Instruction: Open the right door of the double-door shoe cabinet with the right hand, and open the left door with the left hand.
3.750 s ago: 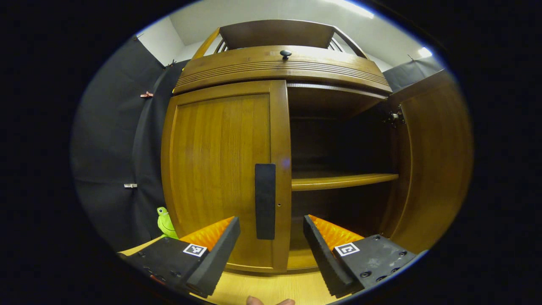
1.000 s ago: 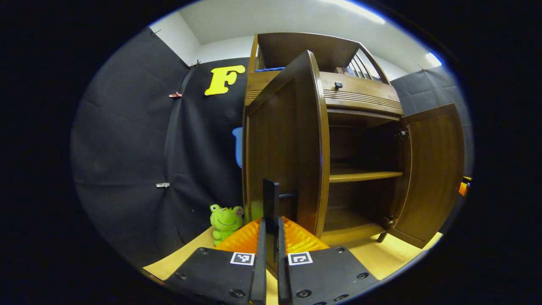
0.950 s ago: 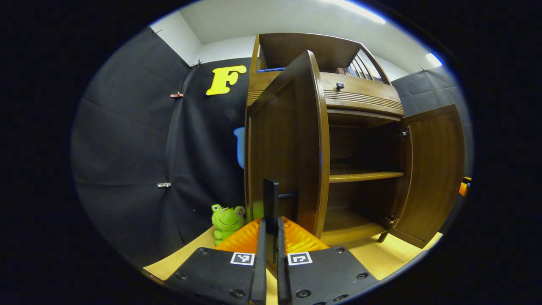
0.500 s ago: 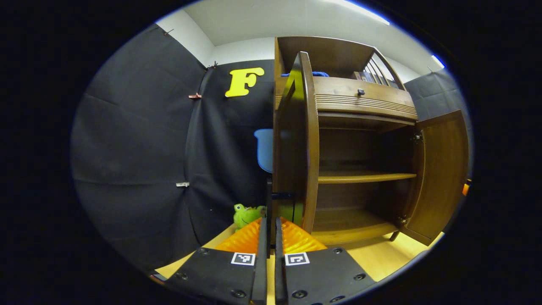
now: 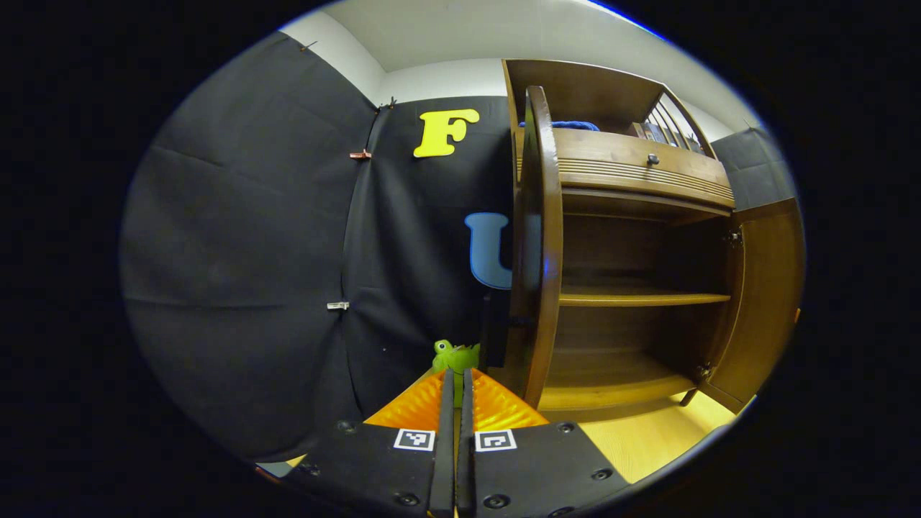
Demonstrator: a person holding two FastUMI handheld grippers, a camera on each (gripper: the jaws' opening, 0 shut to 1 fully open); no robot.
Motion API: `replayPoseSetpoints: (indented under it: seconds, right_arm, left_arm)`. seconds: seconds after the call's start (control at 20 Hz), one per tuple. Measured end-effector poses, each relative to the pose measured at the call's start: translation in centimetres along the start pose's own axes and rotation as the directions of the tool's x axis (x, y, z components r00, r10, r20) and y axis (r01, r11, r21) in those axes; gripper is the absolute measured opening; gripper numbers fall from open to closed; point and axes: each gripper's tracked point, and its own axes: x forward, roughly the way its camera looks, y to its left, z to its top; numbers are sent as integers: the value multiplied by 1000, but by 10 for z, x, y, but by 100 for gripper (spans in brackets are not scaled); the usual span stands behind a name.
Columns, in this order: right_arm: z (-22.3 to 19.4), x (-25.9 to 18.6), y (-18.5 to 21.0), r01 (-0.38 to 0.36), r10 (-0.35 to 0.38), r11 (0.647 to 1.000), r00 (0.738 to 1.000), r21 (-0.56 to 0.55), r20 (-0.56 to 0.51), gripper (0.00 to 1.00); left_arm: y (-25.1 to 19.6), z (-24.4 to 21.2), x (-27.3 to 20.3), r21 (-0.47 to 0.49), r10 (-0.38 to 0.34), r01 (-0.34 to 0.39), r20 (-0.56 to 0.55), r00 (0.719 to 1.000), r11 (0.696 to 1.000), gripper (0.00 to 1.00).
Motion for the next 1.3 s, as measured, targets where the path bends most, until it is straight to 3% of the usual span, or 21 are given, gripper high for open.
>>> replayPoseSetpoints:
  seconds: [0.25, 0.45, 0.75, 0.85, 0.9, 1.0, 1.1, 1.15, 1.3]
  right_arm:
    - [2, -9, 7, -6, 6, 1000, 1000, -9, -5, 96]
    - [15, -18, 10, -14, 14, 1000, 1000, 6, 9, 96]
    - [39, -36, 37, -96, 95, 995, 994, 20, 50, 97]
    - [45, -41, 49, -128, 126, 991, 990, 29, 61, 97]
    - [45, -42, 56, -146, 144, 989, 988, 36, 60, 93]
    - [46, -42, 66, -167, 165, 985, 985, 46, 52, 97]
    - [48, -42, 77, -189, 186, 980, 981, 62, 49, 93]
    - [49, -42, 82, -199, 196, 978, 979, 63, 50, 97]
    - [51, -41, 101, -238, 234, 969, 971, 68, 51, 97]
  left_arm:
    - [-6, 9, -15, -19, -5, 5, 14, 1000, 1000, 7]
    - [-20, 22, -34, -18, -25, 26, 39, 999, 999, 22]
    - [-58, 36, -64, 18, -74, 73, 79, 994, 997, 87]
    - [-76, 37, -68, 36, -101, 98, 85, 991, 995, 96]
    - [-90, 36, -72, 41, -130, 127, 83, 988, 991, 91]
    - [-108, 35, -76, 57, -158, 153, 90, 983, 987, 92]
    - [-125, 35, -78, 80, -168, 161, 103, 980, 984, 92]
    - [-135, 37, -79, 85, -181, 172, 108, 978, 981, 94]
    - [-167, 43, -79, 62, -233, 227, 120, 965, 972, 92]
